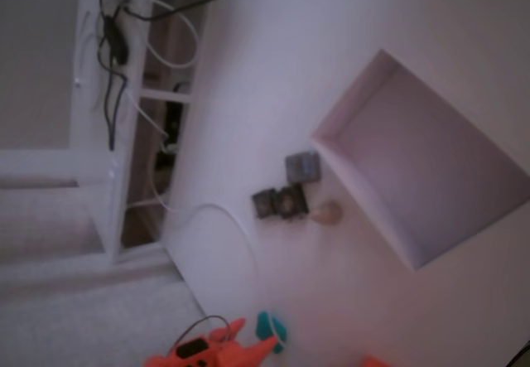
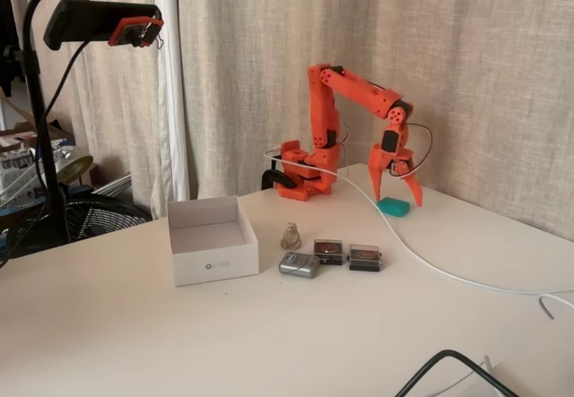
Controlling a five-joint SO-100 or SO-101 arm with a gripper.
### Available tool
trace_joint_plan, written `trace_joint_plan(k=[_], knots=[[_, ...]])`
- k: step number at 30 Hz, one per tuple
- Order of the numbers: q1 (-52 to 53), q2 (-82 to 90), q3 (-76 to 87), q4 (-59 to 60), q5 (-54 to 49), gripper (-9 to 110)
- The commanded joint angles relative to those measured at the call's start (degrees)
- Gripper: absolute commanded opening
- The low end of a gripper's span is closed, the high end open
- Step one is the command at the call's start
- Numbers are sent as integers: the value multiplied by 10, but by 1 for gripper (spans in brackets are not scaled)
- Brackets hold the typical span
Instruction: Grasp the green cube and put it in the bin.
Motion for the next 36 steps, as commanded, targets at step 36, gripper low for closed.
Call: trace_joint_plan(k=[36], knots=[[8, 3, 98, -167, 3, 25]])
